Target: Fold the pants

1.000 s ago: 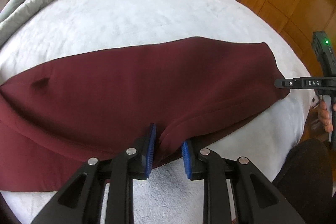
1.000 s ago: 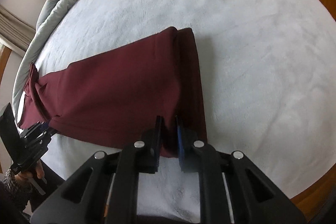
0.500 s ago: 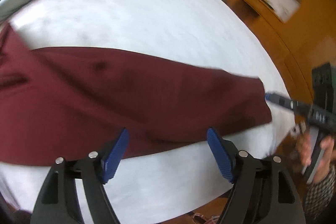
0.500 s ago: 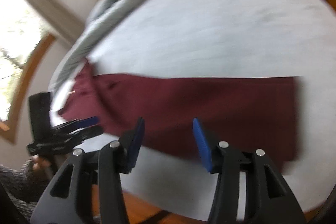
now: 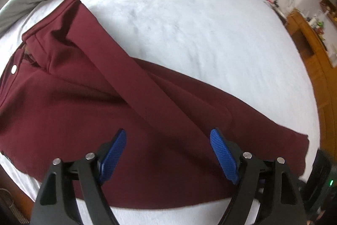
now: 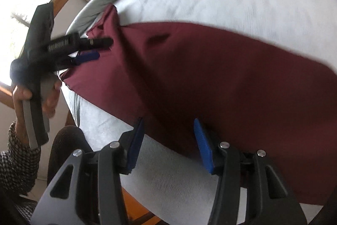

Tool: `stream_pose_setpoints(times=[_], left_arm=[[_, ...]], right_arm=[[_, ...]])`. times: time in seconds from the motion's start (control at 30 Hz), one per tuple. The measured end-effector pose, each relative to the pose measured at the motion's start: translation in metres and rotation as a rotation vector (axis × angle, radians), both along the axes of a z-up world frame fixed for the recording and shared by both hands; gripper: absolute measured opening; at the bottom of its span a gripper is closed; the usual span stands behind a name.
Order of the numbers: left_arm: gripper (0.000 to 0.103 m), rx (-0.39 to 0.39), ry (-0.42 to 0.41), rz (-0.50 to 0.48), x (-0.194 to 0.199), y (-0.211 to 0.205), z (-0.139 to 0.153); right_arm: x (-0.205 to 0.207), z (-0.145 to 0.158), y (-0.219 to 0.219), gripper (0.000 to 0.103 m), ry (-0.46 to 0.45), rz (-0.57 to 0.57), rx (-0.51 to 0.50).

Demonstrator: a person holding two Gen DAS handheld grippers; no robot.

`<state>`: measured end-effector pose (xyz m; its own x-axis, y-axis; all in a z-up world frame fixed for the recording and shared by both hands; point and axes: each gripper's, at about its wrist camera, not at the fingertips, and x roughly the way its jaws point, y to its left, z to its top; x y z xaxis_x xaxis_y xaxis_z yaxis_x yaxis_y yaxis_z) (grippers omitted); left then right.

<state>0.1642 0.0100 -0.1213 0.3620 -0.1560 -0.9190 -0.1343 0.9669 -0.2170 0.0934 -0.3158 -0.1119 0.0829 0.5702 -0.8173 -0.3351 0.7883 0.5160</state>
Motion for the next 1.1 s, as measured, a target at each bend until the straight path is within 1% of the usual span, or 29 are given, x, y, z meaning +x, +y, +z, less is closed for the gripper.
stream_pose_setpoints(times=[0.07, 0.17, 0.3, 0.43, 0.5, 0.6, 0.67, 0.7, 0.77, 0.87, 1.0, 1.1], left_arm=[[0.082, 0.014, 0.032, 0.011, 0.015, 0.003, -0.005], [0.082, 0.015, 0.068, 0.022, 0.028, 0.009, -0.014], [0.082, 0.02, 0.102, 0.034, 0.033, 0.014, -0.017], [0.082, -0.014, 0.17, 0.064, 0.044, 0.017, -0.027], [0.077, -0.05, 0.196, 0.089, 0.045, 0.021, -0.032], [0.063, -0.099, 0.213, 0.125, 0.042, 0.026, -0.033], [0.04, -0.141, 0.223, 0.127, 0.038, 0.027, -0.031], [0.037, -0.146, 0.226, 0.128, 0.036, 0.027, -0.03], [0.026, -0.137, 0.215, 0.125, 0.029, 0.026, -0.025], [0.019, -0.147, 0.186, 0.143, 0.018, 0.029, -0.02], [0.017, -0.135, 0.122, 0.155, -0.014, 0.032, -0.007], [0.017, -0.11, 0.071, 0.17, -0.038, 0.036, 0.001]], right_arm=[[-0.003, -0.003, 0.004, 0.049, -0.002, -0.004, -0.001], [-0.002, -0.001, 0.009, 0.048, -0.007, 0.001, -0.006], [-0.003, -0.003, 0.008, 0.048, -0.011, 0.0, -0.006], [-0.005, -0.004, 0.009, 0.048, -0.024, 0.008, -0.008], [-0.004, -0.005, 0.01, 0.048, -0.018, 0.002, 0.003], [-0.002, -0.006, 0.007, 0.048, -0.008, -0.007, 0.023], [-0.002, -0.006, 0.007, 0.048, -0.006, -0.009, 0.027], [-0.002, -0.006, 0.007, 0.048, -0.006, -0.009, 0.027], [-0.002, -0.006, 0.006, 0.048, -0.005, -0.011, 0.028], [0.001, -0.004, 0.0, 0.048, 0.001, -0.017, 0.034], [0.003, -0.003, -0.004, 0.048, 0.006, -0.025, 0.037], [0.003, 0.0, -0.005, 0.048, 0.002, -0.023, 0.03]])
